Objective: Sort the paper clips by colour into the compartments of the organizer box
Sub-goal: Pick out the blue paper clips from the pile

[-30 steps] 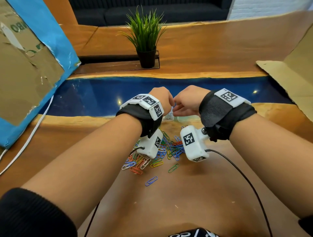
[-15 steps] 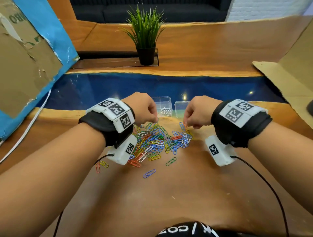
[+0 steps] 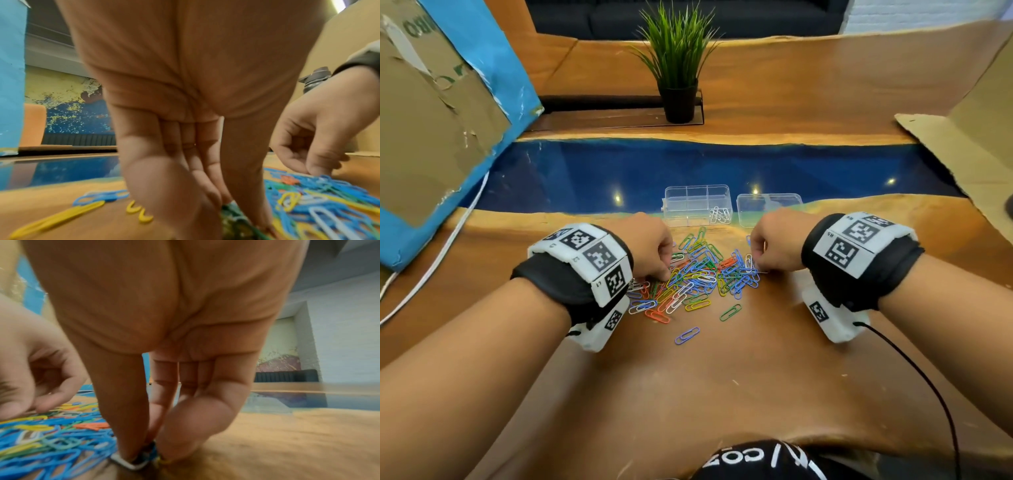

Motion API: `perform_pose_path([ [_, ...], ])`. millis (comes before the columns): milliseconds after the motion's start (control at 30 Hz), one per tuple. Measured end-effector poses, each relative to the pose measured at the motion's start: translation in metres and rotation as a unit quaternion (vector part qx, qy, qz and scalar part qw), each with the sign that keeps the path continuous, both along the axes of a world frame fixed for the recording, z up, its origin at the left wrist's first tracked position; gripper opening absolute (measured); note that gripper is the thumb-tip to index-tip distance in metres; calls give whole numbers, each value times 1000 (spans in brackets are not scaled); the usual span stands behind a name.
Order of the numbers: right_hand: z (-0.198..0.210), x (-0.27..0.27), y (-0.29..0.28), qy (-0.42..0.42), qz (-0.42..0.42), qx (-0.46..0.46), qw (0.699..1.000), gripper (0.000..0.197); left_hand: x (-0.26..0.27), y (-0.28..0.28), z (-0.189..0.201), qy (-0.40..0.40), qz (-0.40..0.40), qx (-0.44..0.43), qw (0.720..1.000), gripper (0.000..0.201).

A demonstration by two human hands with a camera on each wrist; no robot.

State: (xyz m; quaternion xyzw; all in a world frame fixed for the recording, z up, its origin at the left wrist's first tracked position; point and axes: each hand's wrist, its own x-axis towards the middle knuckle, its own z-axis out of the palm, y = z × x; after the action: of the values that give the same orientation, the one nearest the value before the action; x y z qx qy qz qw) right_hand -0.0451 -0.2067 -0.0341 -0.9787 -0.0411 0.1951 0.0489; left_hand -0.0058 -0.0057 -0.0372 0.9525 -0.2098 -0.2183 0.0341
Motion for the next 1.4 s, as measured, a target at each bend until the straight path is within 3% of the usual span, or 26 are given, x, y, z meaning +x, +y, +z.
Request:
perform_pose_path([
  [167, 2, 0, 2, -23, -19, 6, 1000, 15, -3, 2, -3, 9, 0, 4, 1000, 13],
  [300, 1, 4, 14, -22, -26, -46, 998, 33, -3, -3, 1, 6, 3, -15, 1000, 8],
  [467, -2, 15, 19, -24, -34, -11, 999, 24, -1, -3, 1, -31, 22, -4, 999, 13],
  [533, 1, 16, 16, -6, -53, 28, 998, 18, 1, -1, 1, -43, 28, -11, 999, 14],
  [667, 7, 14, 8, 31, -105, 218, 970, 3, 0, -5, 1, -45, 23, -12, 999, 15],
  [800, 6, 12, -7, 52, -135, 282, 948, 16, -1, -14, 1, -61, 0, 2, 998, 11],
  [967, 3, 4, -22, 63, -233, 340, 909, 24, -2, -17, -1, -55, -12, 14, 998, 10],
  [1067, 2, -4, -26, 68, -221, 322, 918, 17, 0, -12, -1, -30, 9, -42, 999, 17],
  [1133, -2, -6, -31, 72, -221, 312, 921, 22, 4, -7, -1, 2, 31, -112, 993, 14],
  [1267, -6, -7, -38, 59, -226, 277, 932, 28, 8, 10, 0, 120, 100, -238, 959, 19],
  [1400, -8, -11, -39, 90, -195, 236, 948, 24, 11, 25, -3, 104, 138, -238, 956, 21],
])
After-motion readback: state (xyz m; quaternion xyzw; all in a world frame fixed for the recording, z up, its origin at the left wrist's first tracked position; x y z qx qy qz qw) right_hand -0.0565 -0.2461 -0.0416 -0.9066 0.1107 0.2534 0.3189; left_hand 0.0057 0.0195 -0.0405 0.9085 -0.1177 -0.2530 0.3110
